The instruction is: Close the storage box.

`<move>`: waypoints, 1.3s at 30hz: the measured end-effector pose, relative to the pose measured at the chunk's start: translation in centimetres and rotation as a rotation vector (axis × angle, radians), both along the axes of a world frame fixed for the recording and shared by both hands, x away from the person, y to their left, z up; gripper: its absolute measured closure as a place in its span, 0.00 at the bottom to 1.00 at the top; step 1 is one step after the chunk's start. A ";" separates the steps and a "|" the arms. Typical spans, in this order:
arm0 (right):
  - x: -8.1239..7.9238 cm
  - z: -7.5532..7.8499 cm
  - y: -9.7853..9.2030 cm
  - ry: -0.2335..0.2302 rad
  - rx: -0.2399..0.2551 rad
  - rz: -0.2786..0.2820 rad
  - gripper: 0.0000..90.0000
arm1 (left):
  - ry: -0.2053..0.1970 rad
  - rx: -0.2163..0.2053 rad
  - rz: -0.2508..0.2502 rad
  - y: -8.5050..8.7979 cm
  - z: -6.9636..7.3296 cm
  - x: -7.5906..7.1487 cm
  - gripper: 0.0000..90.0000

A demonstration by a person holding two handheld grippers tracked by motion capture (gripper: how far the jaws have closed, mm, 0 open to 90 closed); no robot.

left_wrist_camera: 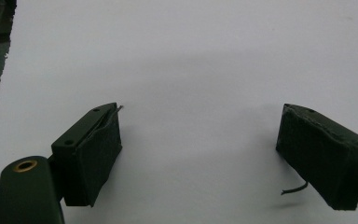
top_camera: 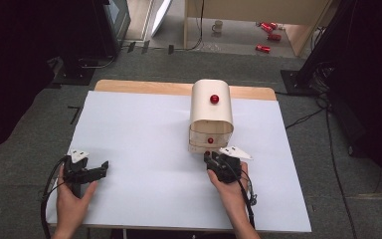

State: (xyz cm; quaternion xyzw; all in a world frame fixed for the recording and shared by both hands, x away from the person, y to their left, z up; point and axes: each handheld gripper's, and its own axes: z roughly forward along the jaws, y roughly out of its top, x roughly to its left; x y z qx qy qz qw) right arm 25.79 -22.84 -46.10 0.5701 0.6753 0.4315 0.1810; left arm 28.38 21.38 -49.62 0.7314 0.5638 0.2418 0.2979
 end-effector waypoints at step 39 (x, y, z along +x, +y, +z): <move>-4.3 -0.7 -13.0 0.025 -0.128 -0.139 0.00 | 0.000 0.000 0.000 0.0 0.0 0.0 0.15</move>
